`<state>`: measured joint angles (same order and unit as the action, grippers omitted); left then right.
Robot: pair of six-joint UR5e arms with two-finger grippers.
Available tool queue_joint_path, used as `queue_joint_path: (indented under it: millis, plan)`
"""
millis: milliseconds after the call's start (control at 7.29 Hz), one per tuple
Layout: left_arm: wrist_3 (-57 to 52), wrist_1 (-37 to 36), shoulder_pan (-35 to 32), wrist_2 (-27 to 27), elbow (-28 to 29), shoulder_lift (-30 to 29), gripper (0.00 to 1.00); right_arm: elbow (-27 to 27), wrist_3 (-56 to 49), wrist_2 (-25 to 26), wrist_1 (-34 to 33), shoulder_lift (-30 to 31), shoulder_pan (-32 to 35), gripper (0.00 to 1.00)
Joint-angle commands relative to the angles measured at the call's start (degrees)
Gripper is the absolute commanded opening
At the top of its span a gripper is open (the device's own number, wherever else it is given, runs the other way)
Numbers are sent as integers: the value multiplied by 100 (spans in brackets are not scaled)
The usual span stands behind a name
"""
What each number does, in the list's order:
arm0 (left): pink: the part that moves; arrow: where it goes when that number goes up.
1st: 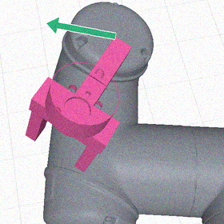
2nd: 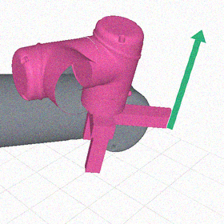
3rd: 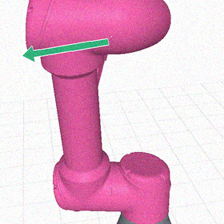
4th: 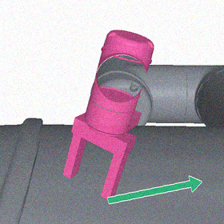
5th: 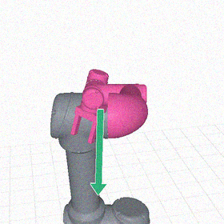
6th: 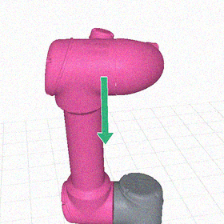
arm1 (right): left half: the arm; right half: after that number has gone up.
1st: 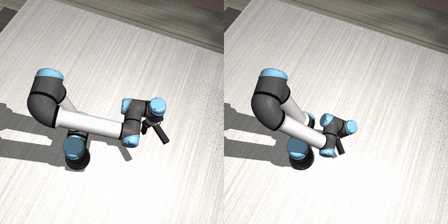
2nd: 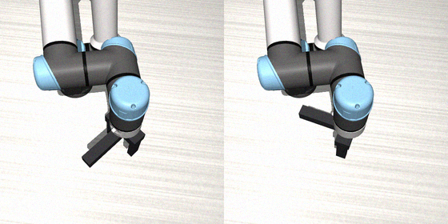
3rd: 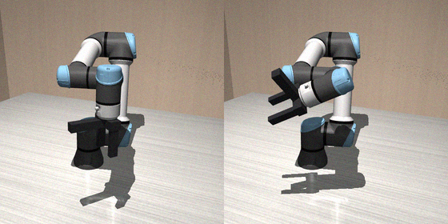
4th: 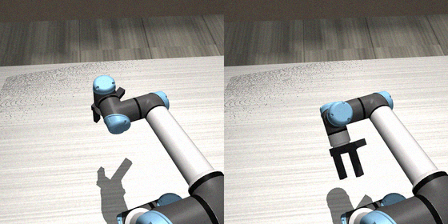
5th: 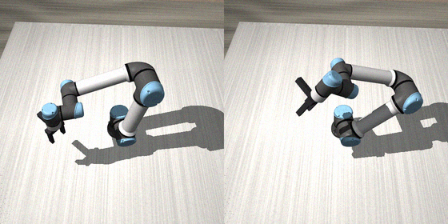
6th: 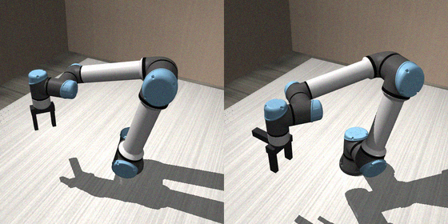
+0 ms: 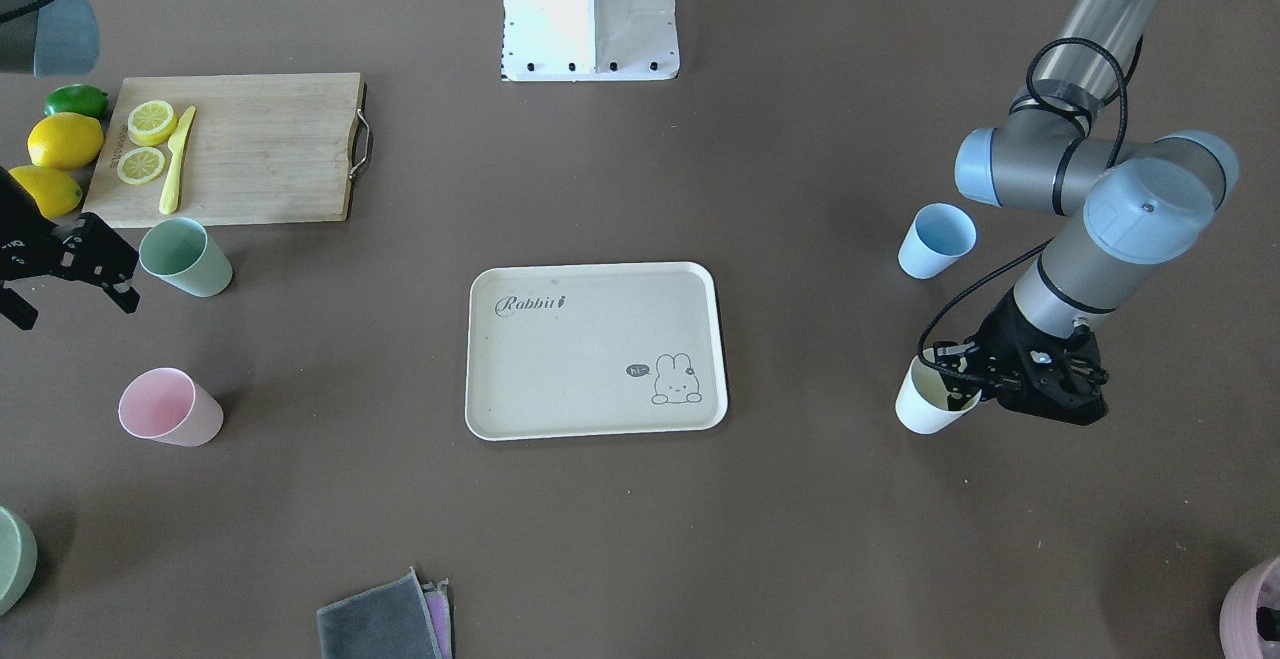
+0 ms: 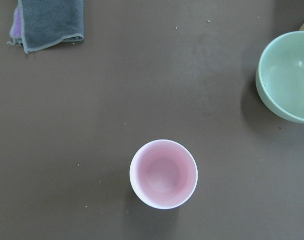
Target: Place all cups on tray
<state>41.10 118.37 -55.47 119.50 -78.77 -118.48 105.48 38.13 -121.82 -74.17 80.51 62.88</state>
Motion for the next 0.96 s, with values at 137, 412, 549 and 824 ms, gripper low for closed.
queue_joint_path:
  millis: [137, 412, 549, 824]
  plan:
    - [1450, -578, 780, -93, 114, -1208, 0, -10, 10, 0, -1, 9, -4, 100]
    - [1883, -560, 1230, -714, 439, -1632, 0, -10, 10, 0, -1, 9, -4, 100]
    - [2006, -543, 1345, -830, 580, -1712, 0, -19, 10, 0, -9, 9, -4, 100]
    - [2016, -490, 1512, -884, 617, -1722, 16, -28, 1, 0, -1, 9, -4, 100]
